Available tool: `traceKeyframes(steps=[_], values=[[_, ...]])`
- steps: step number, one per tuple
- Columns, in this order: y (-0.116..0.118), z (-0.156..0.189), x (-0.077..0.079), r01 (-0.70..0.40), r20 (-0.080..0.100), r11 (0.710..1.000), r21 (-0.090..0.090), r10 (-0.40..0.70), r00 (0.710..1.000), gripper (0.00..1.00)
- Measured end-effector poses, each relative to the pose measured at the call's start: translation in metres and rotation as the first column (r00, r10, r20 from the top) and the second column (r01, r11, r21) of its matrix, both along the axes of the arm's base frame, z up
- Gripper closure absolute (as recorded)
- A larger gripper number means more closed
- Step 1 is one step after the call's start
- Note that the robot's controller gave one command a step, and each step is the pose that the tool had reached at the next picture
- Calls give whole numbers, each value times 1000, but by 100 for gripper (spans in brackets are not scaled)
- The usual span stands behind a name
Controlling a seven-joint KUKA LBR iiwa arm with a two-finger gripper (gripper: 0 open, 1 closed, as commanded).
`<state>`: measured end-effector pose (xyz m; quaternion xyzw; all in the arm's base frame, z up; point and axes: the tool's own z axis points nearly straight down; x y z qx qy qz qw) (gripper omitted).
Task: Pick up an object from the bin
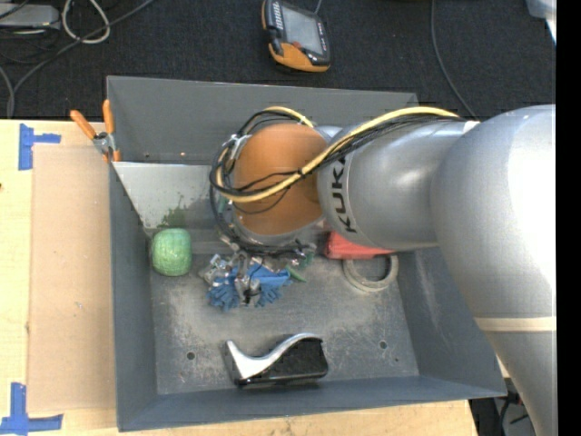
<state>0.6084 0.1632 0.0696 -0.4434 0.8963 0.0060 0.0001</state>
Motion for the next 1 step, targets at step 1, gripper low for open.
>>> traceKeyframes(steps=[1], values=[[0,0,0,1,0,1000,0,-1,1000,100]])
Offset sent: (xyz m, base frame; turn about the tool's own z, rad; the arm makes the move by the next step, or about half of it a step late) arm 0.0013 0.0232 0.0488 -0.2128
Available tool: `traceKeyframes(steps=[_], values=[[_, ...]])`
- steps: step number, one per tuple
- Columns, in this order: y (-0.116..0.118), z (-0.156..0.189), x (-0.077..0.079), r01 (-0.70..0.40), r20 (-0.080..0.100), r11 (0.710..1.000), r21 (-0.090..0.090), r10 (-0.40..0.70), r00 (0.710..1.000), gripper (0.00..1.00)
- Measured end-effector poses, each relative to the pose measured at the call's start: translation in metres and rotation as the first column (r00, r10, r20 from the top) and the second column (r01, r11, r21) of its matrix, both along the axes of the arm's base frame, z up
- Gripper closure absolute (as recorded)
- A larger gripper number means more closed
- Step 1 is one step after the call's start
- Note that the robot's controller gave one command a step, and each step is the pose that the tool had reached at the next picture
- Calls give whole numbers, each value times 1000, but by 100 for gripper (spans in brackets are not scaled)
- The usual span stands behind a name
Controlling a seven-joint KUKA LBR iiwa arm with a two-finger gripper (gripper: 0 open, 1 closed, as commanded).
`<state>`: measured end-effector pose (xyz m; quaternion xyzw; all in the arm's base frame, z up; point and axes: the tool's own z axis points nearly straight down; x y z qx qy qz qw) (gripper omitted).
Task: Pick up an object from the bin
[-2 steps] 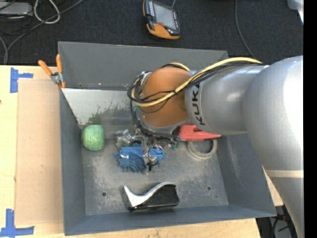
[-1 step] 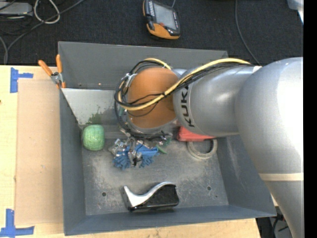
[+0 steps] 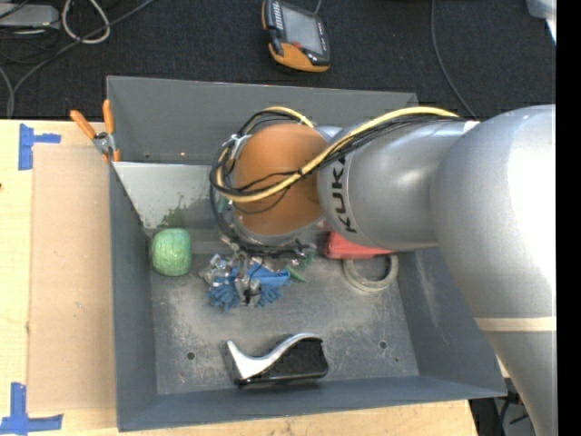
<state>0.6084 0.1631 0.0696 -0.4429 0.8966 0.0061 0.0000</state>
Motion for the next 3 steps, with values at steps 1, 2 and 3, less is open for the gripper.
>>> traceKeyframes(steps=[1,2,3], values=[[1,3,0,-23,-2,1000,-1,23,1000,100],[11,17,-2,-123,-1,992,0,123,992,100],[17,17,-13,-532,3,847,3,532,847,100]])
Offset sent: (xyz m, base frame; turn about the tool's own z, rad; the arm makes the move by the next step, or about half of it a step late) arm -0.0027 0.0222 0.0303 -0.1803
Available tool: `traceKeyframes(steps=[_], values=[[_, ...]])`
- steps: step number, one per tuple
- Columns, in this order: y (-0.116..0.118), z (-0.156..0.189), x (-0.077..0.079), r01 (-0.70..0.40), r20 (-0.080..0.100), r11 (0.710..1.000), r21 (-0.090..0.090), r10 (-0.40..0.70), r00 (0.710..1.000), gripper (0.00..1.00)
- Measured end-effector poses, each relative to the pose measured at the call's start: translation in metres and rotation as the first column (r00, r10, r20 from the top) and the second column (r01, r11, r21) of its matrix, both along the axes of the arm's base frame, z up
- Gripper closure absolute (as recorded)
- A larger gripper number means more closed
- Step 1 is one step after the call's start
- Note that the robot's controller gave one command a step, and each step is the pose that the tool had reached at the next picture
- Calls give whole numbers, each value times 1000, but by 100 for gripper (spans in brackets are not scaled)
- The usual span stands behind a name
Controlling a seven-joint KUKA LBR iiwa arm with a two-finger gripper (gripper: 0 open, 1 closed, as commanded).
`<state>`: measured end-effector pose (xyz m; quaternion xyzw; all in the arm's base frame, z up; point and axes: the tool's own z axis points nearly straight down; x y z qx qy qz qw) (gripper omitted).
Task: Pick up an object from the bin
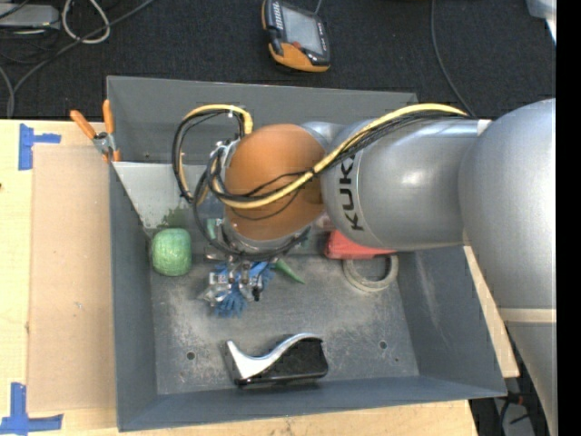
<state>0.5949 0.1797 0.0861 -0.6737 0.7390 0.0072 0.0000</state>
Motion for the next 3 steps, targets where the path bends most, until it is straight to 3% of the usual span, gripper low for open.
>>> traceKeyframes(steps=[1,2,3], values=[[-1,15,-6,43,-13,999,-1,-43,999,100],[11,51,-5,-56,-4,998,3,56,998,100],[-3,161,-21,10,-8,1000,4,-10,1000,100]])
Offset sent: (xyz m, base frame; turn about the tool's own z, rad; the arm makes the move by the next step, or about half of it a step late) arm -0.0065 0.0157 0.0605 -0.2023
